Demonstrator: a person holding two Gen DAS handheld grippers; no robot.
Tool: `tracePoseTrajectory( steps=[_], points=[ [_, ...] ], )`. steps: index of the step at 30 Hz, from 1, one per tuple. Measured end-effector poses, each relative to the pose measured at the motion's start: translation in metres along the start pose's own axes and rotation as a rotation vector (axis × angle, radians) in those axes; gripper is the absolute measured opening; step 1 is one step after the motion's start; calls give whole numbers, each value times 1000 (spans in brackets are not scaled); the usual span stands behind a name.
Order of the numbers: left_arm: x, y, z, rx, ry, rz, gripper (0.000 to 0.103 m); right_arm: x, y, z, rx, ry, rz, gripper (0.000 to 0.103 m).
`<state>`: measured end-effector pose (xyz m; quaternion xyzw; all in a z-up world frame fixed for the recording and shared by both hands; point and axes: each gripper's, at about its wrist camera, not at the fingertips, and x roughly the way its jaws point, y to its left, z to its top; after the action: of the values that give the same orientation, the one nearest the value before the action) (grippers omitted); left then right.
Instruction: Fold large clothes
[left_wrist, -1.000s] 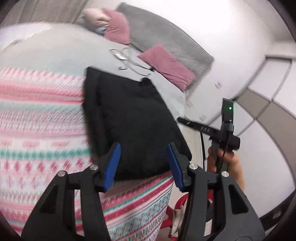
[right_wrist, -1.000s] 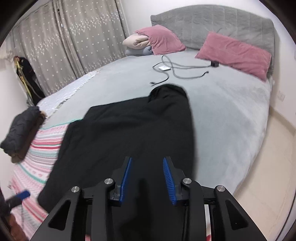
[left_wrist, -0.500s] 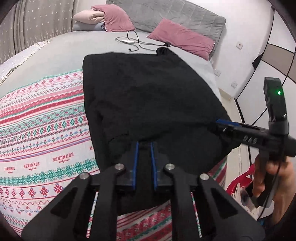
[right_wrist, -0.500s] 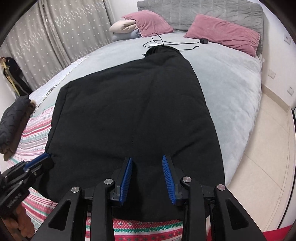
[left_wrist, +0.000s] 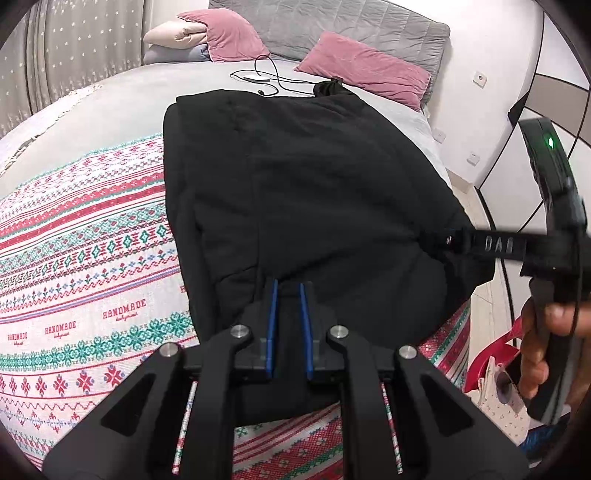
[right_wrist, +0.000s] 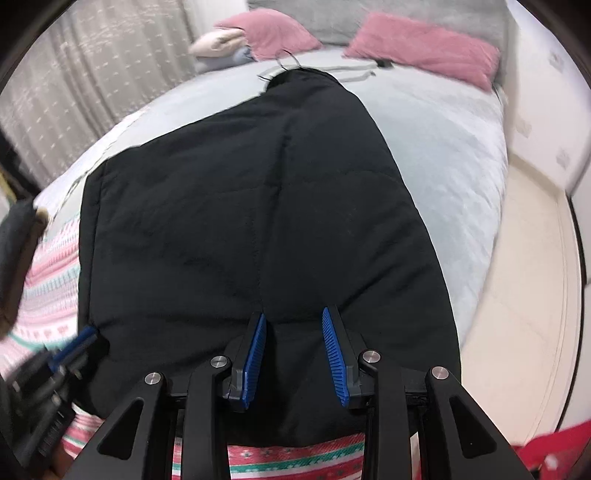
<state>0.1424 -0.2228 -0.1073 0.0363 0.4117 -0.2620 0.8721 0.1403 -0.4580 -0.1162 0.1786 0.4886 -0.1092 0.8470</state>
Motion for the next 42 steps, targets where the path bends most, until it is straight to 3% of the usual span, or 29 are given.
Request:
tracePoseTrajectory(
  steps=[2,5,9,12,14,16,17,19,23,24,28,33,36,38,42],
  points=[
    [0,-4,-1,33,-1,24,15,1,-3,-1,68,-9,0,32],
    [-2,-9,1,72,7,43,15,0,8,-6,2,-34,-55,32],
    [-5,-14,2,81,-7,72,15,-13,-6,-16,89,-102,24,32],
    [-14,-18,2,84,-18,82,15,-33,0,-30,87,-141,24,34],
    [-29,-16,-1,72,-23,74,22,-46,12,-41,20,-133,16,48],
    [-48,-12,-6,41,-30,63,46,-65,17,-51,-10,-157,-1,57],
    [-59,-11,-11,34,-39,67,51,-74,19,-58,0,-173,-14,62],
    [-79,-9,-21,44,-54,75,53,-89,13,-72,59,-189,0,69],
    [-115,-7,-42,67,-47,87,54,-106,8,-99,162,-186,81,70],
    [-127,-5,-48,66,-49,80,58,-111,10,-106,166,-190,79,70],
    [-165,-4,-60,71,-81,76,79,-136,24,-135,144,-222,65,73],
    [-217,1,-76,68,-106,116,83,-160,48,-169,106,-264,35,78],
    [-245,10,-87,5,-158,113,96,-190,62,-204,105,-339,16,86],
    [-261,17,-96,-33,-184,92,100,-206,73,-220,106,-383,14,94],
    [-277,21,-109,-74,-198,39,101,-236,96,-231,65,-427,-10,96]
  ],
)
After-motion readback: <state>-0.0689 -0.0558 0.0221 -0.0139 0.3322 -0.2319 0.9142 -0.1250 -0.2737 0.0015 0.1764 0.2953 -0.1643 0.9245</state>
